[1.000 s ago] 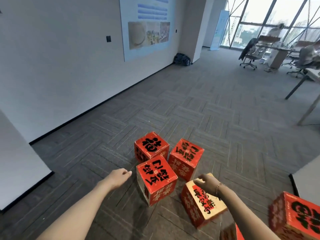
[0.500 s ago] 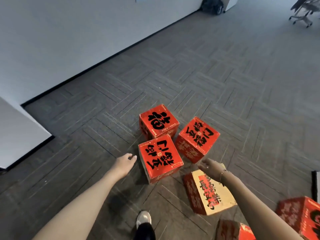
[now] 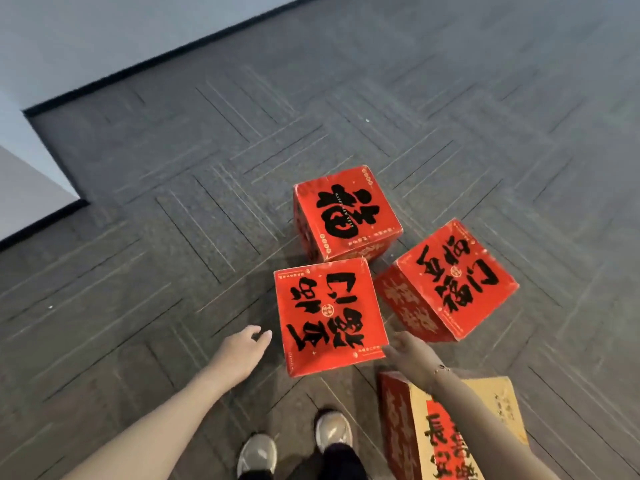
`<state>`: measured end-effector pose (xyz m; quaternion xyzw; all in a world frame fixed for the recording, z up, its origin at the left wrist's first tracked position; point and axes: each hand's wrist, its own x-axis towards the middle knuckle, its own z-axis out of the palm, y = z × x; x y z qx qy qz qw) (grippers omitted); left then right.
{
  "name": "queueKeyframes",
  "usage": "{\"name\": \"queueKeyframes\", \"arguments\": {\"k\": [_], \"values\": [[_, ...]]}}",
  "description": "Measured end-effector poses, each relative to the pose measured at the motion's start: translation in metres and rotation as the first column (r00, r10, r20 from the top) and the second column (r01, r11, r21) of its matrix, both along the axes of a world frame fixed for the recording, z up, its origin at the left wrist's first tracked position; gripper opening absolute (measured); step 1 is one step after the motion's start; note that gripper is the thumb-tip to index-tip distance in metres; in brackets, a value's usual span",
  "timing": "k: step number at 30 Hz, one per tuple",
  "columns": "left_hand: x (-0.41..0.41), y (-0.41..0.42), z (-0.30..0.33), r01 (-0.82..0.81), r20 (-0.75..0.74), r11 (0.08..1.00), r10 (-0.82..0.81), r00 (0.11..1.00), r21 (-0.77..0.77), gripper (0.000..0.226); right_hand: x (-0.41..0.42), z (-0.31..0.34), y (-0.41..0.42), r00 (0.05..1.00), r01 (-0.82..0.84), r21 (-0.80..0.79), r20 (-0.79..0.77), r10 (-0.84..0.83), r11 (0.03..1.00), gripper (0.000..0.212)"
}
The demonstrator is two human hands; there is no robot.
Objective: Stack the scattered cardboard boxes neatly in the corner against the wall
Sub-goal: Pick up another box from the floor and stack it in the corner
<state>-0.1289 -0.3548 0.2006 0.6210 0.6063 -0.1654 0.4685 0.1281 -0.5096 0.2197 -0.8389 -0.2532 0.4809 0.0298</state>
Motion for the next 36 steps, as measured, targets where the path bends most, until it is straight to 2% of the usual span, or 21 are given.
{"name": "queueKeyframes", "arguments": {"k": [5, 8, 10, 13, 17, 20, 23, 25, 31, 35, 36], "values": [[0.017, 0.007, -0.080, -0.036, -0.060, 0.999, 0.036, 0.998, 0.000, 0.051, 0.035, -0.083, 0.014, 0.998, -0.062, -0.027, 0.022, 0.063, 0.998, 0.043], [0.027, 0.013, -0.130, -0.067, -0.057, 0.998, 0.067, 0.996, 0.008, 0.052, 0.055, -0.123, 0.031, 0.987, -0.152, -0.054, 0.047, 0.154, 0.987, 0.040], [0.034, 0.014, -0.160, -0.158, -0.045, 0.987, 0.158, 0.986, 0.009, 0.053, 0.071, -0.150, 0.039, 0.983, -0.180, -0.052, 0.035, 0.182, 0.982, 0.054], [0.042, 0.011, -0.200, -0.282, -0.008, 0.959, 0.282, 0.959, -0.004, 0.054, 0.089, -0.192, 0.048, 0.992, -0.122, -0.070, 0.029, 0.125, 0.990, 0.078], [0.040, 0.000, -0.237, -0.351, -0.054, 0.932, 0.347, 0.936, -0.089, 0.061, 0.082, -0.231, 0.055, 0.983, -0.174, -0.050, 0.046, 0.176, 0.984, 0.071], [0.045, -0.003, -0.253, -0.404, -0.054, 0.905, 0.400, 0.915, -0.136, 0.065, 0.072, -0.249, 0.051, 0.996, -0.078, -0.005, 0.038, 0.078, 0.997, 0.076], [0.054, 0.001, -0.257, -0.348, -0.035, 0.926, 0.347, 0.937, -0.146, 0.058, 0.070, -0.255, 0.054, 0.998, 0.058, 0.021, 0.025, -0.058, 0.998, 0.076], [0.057, 0.007, -0.255, -0.362, -0.003, 0.918, 0.367, 0.930, -0.162, 0.053, 0.071, -0.253, 0.057, 0.996, 0.085, 0.005, 0.020, -0.085, 0.996, 0.074], [0.040, 0.006, -0.230, -0.390, 0.004, 0.911, 0.394, 0.919, -0.131, 0.041, 0.061, -0.219, 0.064, 1.000, 0.005, 0.022, 0.017, -0.005, 1.000, 0.063], [0.009, -0.001, -0.193, -0.383, 0.001, 0.921, 0.384, 0.924, -0.067, 0.062, 0.047, -0.175, 0.074, 0.997, -0.072, 0.040, 0.010, 0.072, 0.997, 0.062], [0.000, 0.000, -0.182, -0.403, 0.004, 0.914, 0.404, 0.915, -0.047, 0.061, 0.042, -0.162, 0.077, 0.994, -0.108, 0.042, 0.018, 0.108, 0.993, 0.063]]}}
